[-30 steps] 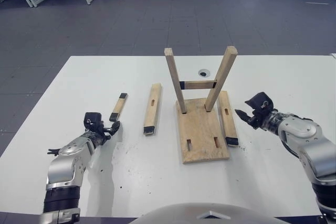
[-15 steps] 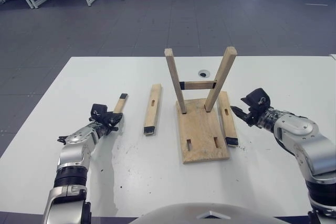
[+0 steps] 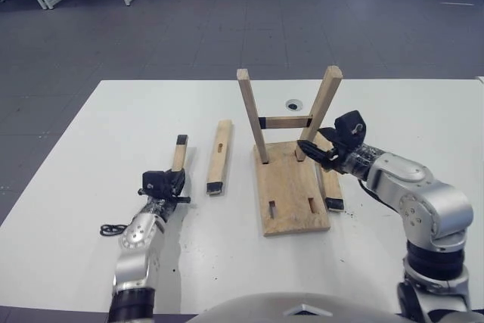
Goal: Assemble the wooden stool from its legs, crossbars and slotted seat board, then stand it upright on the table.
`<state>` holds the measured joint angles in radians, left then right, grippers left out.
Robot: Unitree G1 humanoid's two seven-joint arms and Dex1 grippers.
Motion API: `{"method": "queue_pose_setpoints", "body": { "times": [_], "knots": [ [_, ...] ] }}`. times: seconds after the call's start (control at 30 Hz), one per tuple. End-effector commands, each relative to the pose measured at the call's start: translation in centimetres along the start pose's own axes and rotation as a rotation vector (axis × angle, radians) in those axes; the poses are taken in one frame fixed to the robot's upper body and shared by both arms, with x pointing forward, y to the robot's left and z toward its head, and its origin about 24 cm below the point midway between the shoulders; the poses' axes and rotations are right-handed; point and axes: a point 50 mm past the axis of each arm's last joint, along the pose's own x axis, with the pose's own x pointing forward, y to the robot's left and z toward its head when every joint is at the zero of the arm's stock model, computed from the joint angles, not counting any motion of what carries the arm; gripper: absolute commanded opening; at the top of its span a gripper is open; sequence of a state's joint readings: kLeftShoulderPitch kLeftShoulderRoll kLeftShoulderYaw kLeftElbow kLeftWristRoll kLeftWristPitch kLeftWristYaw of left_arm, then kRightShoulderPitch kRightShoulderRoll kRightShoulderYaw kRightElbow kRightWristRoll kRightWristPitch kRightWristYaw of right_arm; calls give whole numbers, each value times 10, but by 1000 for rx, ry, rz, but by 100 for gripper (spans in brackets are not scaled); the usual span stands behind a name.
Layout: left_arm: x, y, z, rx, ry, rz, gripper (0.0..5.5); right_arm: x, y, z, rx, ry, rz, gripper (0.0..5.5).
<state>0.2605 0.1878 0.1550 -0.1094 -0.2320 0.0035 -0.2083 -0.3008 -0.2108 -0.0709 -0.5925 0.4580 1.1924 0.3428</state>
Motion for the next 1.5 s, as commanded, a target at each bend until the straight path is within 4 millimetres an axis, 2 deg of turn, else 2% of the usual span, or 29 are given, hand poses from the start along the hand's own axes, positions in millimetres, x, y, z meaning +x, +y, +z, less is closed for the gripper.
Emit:
{"method": "queue_pose_setpoints", "body": {
  "times": [0.03, 0.1, 0.2, 0.4, 0.57, 0.77, 0.9, 1.03, 1.23, 1.5],
  "knots": [
    [-22, -33, 39, 65, -230, -73, 129, 12, 18, 7, 299, -44, 170, 403],
    [-25, -44, 47, 117, -276, -136, 129, 18, 28, 9, 413, -28, 268, 404],
    [-21, -52, 55, 161, -321, -193, 129, 25, 37, 15, 476, -12, 334, 404],
    [-17, -71, 62, 128, -351, -353, 129, 43, 47, 16, 494, 32, 398, 404],
    [-15, -84, 57, 107, -324, -499, 129, 60, 51, 23, 482, 23, 442, 404],
    [-8, -87, 51, 58, -279, -557, 129, 67, 55, 45, 443, -37, 487, 404],
    [-5, -79, 48, 28, -258, -520, 129, 63, 54, 47, 428, -47, 495, 404],
    [-4, -81, 50, 27, -258, -545, 129, 65, 56, 48, 452, -60, 510, 404],
    [-5, -90, 51, 15, -255, -584, 129, 72, 58, 43, 506, -58, 517, 339],
    [-6, -95, 48, 4, -246, -591, 129, 78, 59, 45, 535, -86, 519, 197]
  ]
}}
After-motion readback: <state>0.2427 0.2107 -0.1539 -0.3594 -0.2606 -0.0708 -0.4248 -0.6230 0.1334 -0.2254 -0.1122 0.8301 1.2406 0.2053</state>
